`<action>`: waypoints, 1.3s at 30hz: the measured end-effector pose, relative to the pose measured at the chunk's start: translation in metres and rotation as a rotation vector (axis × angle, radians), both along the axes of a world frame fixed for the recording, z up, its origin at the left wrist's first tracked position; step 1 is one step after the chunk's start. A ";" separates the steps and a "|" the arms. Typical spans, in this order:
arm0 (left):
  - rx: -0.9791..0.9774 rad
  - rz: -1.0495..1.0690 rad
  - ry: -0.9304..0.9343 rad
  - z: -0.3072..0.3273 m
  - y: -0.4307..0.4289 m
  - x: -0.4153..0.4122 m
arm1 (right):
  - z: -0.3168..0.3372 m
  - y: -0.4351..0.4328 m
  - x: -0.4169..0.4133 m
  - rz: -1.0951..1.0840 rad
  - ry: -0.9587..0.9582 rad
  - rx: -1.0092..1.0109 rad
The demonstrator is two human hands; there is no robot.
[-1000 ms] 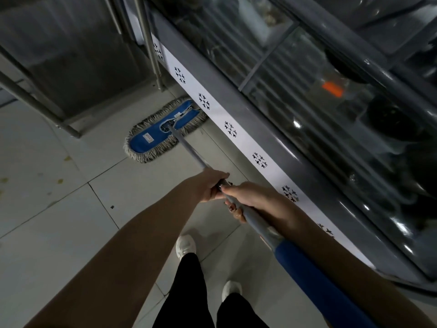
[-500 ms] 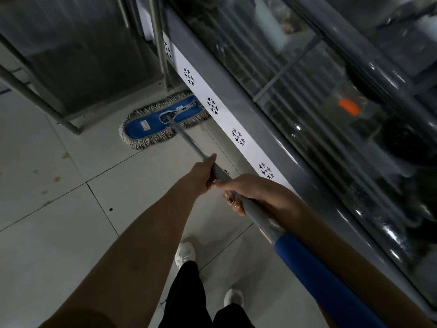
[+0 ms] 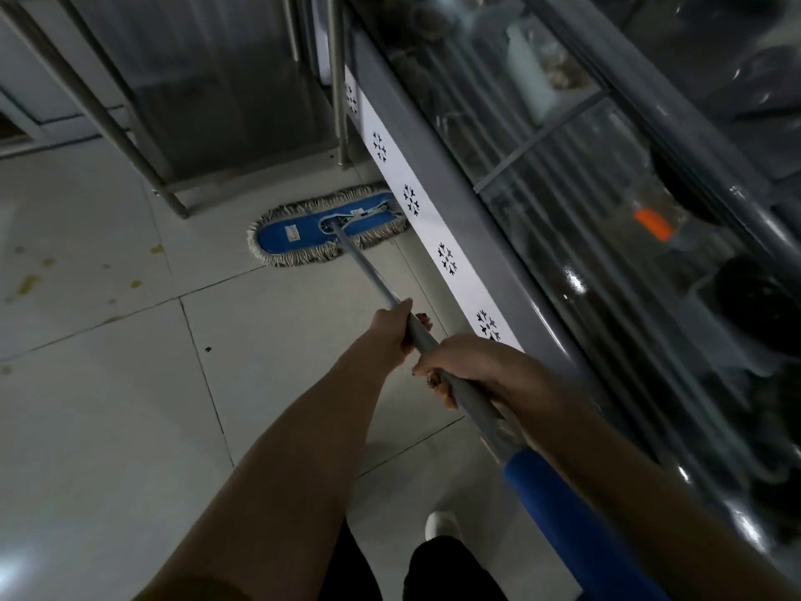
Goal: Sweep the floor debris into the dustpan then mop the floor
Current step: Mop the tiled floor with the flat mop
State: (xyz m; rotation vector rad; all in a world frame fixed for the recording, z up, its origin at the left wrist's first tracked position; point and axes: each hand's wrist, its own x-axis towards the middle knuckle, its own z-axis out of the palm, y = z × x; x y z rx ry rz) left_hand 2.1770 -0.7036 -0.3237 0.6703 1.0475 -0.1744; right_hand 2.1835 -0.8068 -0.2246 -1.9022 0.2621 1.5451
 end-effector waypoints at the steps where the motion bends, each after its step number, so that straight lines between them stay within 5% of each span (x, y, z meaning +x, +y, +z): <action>1: 0.020 0.022 -0.007 0.001 -0.015 -0.003 | 0.002 -0.014 0.000 0.015 -0.007 0.012; 16: 0.055 0.178 -0.008 0.013 -0.189 -0.079 | 0.016 -0.185 -0.049 0.219 0.076 -0.025; 39: 0.003 0.308 0.054 0.026 -0.319 -0.325 | 0.024 -0.308 -0.285 0.212 0.193 -0.057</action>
